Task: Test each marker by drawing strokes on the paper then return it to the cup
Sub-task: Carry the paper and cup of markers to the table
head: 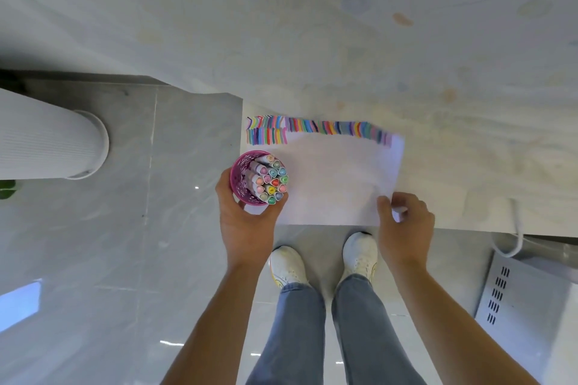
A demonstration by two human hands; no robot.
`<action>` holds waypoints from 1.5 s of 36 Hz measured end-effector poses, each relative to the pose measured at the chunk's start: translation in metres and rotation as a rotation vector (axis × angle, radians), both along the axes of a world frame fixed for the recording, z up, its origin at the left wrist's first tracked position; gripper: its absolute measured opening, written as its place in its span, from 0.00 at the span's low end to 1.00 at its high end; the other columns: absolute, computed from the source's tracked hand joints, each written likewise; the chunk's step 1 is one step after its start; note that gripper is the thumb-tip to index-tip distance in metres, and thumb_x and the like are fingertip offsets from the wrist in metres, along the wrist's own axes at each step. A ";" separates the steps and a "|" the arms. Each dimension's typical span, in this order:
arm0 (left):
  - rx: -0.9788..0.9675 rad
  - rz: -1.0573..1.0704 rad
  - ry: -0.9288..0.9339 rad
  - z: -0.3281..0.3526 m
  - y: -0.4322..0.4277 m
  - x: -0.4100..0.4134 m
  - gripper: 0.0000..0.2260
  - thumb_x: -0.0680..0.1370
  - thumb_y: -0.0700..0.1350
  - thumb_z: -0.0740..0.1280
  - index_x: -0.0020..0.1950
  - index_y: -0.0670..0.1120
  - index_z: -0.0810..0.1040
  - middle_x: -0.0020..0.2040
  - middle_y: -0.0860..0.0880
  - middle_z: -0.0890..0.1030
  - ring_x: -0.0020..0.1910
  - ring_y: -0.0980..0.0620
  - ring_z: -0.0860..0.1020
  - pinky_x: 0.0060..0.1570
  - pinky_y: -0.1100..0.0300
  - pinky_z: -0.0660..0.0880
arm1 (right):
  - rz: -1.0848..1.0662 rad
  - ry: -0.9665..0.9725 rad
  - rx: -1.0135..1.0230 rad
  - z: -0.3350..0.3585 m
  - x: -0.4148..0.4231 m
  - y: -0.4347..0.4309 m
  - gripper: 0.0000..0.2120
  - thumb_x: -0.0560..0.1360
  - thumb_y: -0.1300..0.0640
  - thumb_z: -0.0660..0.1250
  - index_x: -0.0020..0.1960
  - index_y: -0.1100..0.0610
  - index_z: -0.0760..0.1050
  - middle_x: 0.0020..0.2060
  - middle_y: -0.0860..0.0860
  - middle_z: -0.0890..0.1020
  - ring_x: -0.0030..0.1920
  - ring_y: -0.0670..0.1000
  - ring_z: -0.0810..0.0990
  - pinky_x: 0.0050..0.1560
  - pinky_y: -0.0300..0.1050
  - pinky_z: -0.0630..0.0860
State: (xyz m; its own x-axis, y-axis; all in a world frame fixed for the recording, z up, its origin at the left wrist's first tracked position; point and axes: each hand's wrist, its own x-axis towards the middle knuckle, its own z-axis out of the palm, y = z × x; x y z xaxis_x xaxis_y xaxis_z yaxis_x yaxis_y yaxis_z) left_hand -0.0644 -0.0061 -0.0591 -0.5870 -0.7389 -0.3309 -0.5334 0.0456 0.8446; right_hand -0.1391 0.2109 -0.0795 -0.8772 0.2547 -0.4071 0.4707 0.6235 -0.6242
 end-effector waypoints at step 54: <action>-0.026 0.926 0.064 0.334 0.034 0.259 0.40 0.57 0.62 0.81 0.66 0.66 0.68 0.54 0.68 0.79 0.49 0.63 0.82 0.51 0.55 0.80 | 0.770 -0.167 -0.337 0.324 0.037 -0.098 0.06 0.79 0.59 0.68 0.48 0.48 0.80 0.45 0.43 0.84 0.45 0.40 0.80 0.46 0.40 0.74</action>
